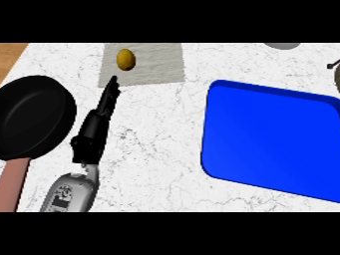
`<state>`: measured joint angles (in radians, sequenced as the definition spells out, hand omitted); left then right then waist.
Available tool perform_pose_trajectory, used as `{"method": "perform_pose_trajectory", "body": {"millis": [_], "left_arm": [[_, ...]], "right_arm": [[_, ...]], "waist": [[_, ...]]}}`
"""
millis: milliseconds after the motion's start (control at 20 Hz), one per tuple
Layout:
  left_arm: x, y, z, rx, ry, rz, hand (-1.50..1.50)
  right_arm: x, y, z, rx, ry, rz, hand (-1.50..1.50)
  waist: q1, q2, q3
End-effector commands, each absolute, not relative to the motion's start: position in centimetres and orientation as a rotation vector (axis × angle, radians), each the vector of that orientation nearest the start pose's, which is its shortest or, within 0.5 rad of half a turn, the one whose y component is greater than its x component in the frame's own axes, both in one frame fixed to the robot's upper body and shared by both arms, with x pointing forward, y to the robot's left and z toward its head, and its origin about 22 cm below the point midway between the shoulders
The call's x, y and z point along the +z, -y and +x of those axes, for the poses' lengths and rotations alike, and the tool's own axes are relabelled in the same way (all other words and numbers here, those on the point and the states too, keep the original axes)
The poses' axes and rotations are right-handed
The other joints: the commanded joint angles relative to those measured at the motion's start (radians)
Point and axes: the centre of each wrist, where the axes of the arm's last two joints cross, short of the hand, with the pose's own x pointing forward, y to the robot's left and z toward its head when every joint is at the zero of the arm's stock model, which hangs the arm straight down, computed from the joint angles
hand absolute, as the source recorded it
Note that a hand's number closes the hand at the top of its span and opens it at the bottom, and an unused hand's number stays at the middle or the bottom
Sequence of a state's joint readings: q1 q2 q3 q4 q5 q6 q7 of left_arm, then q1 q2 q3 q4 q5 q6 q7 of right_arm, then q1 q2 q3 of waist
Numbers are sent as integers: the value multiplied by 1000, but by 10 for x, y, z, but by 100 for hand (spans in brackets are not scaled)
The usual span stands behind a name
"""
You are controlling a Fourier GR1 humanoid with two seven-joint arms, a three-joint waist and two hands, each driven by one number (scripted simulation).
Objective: Pick the bell pepper from the tray and place it in the tiered basket
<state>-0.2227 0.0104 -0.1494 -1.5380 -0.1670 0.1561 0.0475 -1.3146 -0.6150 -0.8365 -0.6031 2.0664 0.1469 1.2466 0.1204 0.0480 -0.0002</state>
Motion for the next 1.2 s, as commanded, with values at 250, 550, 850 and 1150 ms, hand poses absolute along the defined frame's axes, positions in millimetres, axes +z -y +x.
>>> {"method": "perform_pose_trajectory", "body": {"millis": [250,550,850,1150], "left_arm": [[41,-178,285,-180,1705,123,0],[36,-177,283,-187,1702,121,0],[39,-181,284,-159,1705,121,0],[34,-184,283,-152,1679,139,0]], "right_arm": [[303,419,414,-641,-150,-1644,150],[300,408,415,-809,22,-1609,-150],[327,407,399,-1020,209,-1744,-150],[334,408,375,-1216,166,-1803,-150]], "waist": [[-24,-5,4],[-23,-10,3],[-18,-14,0],[-52,-25,-2]]}}
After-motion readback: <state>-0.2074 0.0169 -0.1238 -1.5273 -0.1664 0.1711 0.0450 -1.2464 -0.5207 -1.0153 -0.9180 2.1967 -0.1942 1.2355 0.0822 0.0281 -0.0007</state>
